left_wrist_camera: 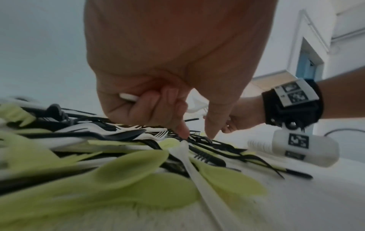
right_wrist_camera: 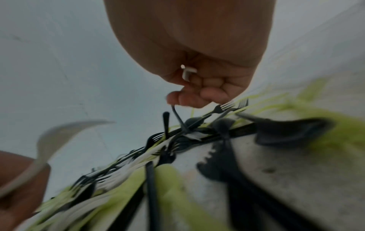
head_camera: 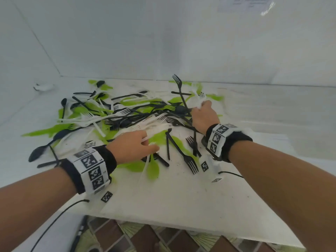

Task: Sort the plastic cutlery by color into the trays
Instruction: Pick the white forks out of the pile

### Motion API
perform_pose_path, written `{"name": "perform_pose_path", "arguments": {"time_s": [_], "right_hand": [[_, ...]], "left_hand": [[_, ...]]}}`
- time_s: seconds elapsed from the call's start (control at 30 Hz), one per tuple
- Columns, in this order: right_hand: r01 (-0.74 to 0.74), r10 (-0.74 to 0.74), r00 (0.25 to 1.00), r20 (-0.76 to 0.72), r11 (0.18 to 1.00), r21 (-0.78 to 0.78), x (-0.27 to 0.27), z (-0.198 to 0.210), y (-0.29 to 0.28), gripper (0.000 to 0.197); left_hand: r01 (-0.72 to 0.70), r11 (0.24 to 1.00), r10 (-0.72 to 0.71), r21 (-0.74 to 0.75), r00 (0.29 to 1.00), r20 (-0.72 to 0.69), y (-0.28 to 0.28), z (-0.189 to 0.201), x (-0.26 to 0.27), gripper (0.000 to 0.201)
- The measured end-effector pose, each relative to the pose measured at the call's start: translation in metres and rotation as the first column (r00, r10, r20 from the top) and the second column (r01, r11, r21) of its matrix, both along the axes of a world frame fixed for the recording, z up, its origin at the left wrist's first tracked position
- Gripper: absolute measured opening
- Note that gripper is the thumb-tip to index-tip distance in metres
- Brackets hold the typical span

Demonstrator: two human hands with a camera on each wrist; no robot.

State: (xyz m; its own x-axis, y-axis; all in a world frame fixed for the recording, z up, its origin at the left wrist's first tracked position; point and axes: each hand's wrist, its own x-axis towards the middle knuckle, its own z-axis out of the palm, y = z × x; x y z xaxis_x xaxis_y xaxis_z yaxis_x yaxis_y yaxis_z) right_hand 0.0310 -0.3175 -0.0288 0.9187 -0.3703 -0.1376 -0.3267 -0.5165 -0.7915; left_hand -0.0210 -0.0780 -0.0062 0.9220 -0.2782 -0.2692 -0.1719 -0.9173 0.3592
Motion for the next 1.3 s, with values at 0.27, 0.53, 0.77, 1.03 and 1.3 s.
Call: {"name": "perform_pose_path", "arguments": {"time_s": [0.27,0.53,0.77,1.03,1.3], "right_hand": [[-0.101,0.101,0.995,0.006,0.989,0.112,-0.010,0.005,0.053,0.028],[-0.359,0.362,0.930,0.054,0.931,-0.070,-0.009,-0.003,0.072,0.029],[-0.336,0.335,0.942,0.029,0.933,0.130,-0.006,-0.002,0.098,0.021],[-0.709,0.720,0.694,-0.024,0.677,-0.199,-0.021,-0.002,0.159,0.023],[-0.834,0.846,0.476,-0.243,0.346,-0.429,-0.019,-0.002,0.234,0.023]], "left_hand": [[0.043,0.979,-0.049,0.198,0.998,0.026,0.010,-0.025,-0.028,0.024],[-0.186,0.980,0.186,-0.074,0.983,-0.006,0.006,-0.009,-0.034,0.021],[-0.319,0.925,0.315,-0.207,0.948,-0.054,0.041,0.022,-0.045,0.011],[-0.596,0.653,0.635,-0.468,0.767,-0.092,0.125,0.006,-0.044,0.006],[-0.579,0.749,0.626,-0.323,0.778,0.057,0.226,-0.012,-0.036,0.024]]}}
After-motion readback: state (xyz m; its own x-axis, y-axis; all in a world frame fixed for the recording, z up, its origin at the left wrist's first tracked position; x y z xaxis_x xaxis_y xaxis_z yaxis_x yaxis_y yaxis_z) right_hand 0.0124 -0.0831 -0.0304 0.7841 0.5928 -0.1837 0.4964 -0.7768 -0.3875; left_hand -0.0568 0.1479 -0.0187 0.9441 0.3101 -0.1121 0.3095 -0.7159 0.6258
